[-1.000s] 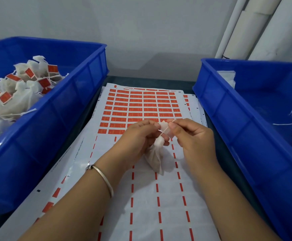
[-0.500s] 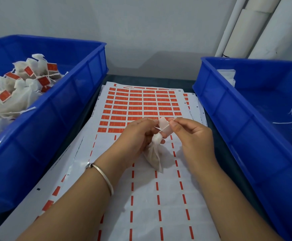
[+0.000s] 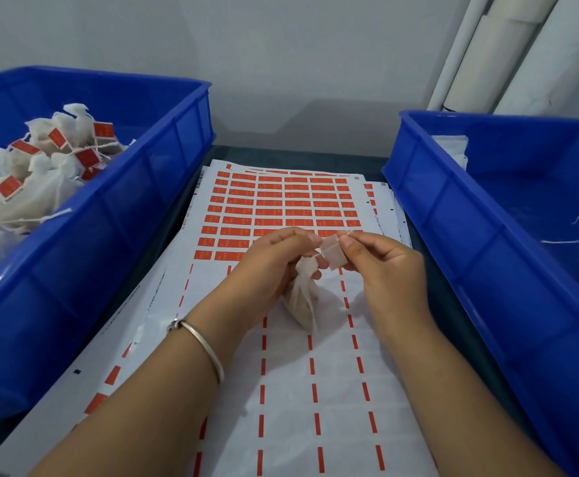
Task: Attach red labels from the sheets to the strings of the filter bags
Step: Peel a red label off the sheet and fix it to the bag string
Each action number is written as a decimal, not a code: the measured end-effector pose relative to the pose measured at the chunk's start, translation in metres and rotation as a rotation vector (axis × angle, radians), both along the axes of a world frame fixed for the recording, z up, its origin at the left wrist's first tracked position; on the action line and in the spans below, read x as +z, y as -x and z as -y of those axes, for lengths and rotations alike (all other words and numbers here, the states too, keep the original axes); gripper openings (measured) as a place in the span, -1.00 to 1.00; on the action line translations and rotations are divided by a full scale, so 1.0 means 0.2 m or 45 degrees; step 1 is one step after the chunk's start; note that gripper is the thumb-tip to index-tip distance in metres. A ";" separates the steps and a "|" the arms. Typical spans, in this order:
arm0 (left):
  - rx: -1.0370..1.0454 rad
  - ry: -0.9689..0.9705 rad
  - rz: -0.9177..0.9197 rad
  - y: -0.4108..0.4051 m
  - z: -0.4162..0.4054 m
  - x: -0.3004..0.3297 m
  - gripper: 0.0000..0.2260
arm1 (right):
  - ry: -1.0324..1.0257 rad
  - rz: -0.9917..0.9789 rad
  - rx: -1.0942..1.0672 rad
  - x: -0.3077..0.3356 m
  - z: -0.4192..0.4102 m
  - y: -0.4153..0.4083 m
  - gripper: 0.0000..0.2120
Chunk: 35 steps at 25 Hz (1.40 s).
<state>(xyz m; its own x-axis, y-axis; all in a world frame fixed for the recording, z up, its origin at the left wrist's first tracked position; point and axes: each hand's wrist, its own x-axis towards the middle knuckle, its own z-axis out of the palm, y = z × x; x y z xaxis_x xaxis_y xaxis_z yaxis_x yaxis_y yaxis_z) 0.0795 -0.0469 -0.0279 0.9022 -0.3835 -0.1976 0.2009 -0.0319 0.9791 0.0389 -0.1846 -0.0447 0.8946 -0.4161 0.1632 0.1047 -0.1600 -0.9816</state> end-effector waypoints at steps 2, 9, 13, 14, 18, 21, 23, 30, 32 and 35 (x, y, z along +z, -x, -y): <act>-0.025 0.009 0.020 0.00 0.00 0.00 -0.77 | -0.038 -0.011 -0.009 0.00 0.00 0.00 -0.93; -0.049 -0.040 0.112 0.00 0.00 -0.01 -0.84 | -0.121 -0.037 -0.007 0.02 0.00 0.01 -0.96; 0.005 -0.133 0.165 0.00 0.02 -0.02 -0.93 | -0.161 -0.039 0.002 0.02 0.00 0.01 -0.95; 0.016 -0.159 0.174 0.00 0.02 -0.02 -0.92 | -0.162 -0.041 0.001 0.02 0.00 0.01 -0.95; 0.062 -0.335 0.222 0.00 0.04 -0.02 -0.90 | -0.158 -0.052 -0.007 0.01 -0.01 0.00 -0.93; 0.076 -0.413 0.258 0.00 0.05 -0.03 -0.89 | -0.159 -0.053 0.001 0.00 -0.01 0.00 -0.92; 0.067 -0.437 0.274 0.00 0.05 -0.04 -0.88 | -0.150 -0.057 0.002 0.00 -0.01 0.00 -0.92; 0.006 -0.224 0.262 0.01 0.03 -0.03 -0.82 | -0.165 -0.038 0.049 0.00 0.00 -0.01 -0.96; -0.006 -0.214 0.279 0.01 0.04 -0.04 -0.87 | -0.194 -0.043 0.048 0.00 0.01 -0.01 -0.96; -0.017 -0.251 0.295 0.00 0.04 -0.04 -0.93 | -0.229 -0.053 0.060 -0.01 0.01 -0.01 -0.95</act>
